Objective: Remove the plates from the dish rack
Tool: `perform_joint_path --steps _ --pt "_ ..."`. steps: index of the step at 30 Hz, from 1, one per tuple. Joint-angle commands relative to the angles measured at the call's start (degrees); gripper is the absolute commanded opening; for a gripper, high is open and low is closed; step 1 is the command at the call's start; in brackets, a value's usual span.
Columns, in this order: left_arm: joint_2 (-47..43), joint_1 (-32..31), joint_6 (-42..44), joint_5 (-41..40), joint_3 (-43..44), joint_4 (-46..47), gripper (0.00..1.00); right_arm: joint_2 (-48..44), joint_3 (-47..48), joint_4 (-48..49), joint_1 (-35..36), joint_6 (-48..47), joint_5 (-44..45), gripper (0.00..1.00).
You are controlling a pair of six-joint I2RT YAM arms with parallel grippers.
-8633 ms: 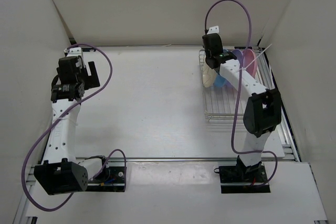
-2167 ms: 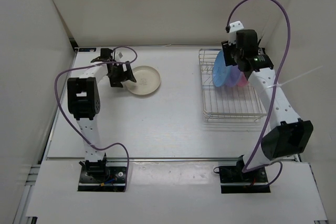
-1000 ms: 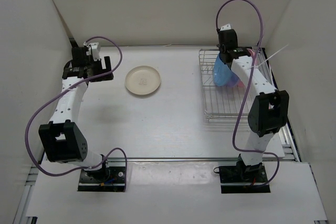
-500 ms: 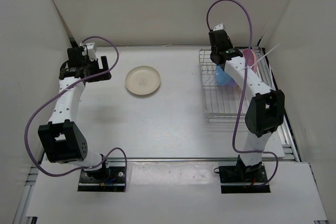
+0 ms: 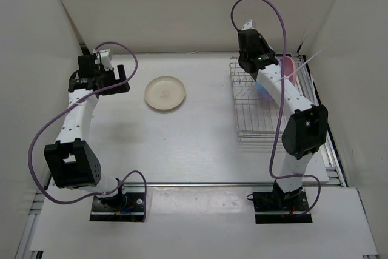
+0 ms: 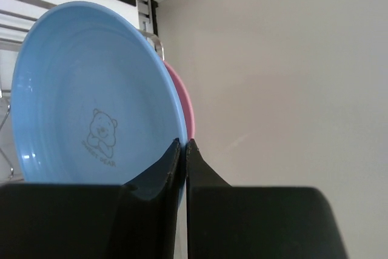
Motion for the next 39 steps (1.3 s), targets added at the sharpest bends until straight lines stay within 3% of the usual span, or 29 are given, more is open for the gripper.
perform_joint_path --steps 1,11,14,16,17,19,22,28,39 --pt "-1.96 0.4 -0.35 3.32 -0.27 -0.05 1.0 -2.98 3.07 5.06 0.9 -2.57 2.08 0.0" --pt "-2.49 0.4 0.18 9.99 -1.94 2.66 1.0 -10.01 2.81 6.29 2.57 -3.19 2.61 0.0" --pt "-3.01 0.4 0.71 19.38 -2.46 3.29 1.0 -13.35 2.19 5.16 3.62 1.35 0.07 0.0" --pt "-2.49 0.4 2.11 30.93 -1.68 3.81 1.0 -16.52 4.02 -4.1 3.62 8.02 -7.19 0.0" --pt "-2.49 -0.21 2.64 34.66 -1.06 3.81 1.0 -17.66 4.9 -7.56 3.62 13.45 -19.07 0.0" --pt "-1.35 -2.4 3.52 44.05 1.82 3.29 1.0 -20.47 3.16 -9.96 3.62 15.87 -26.71 0.0" --pt "-0.74 -8.01 4.22 47.79 6.04 3.29 1.0 -21.01 0.61 -10.85 3.62 16.59 -32.97 0.0" --pt "5.93 -18.83 0.27 45.51 14.65 5.13 1.0 -21.01 -1.33 -10.85 3.62 17.64 -39.38 0.0" --pt "14.21 -23.86 -2.9 40.41 20.29 6.88 0.99 -22.77 -3.7 -12.69 3.62 17.55 -52.93 0.0"
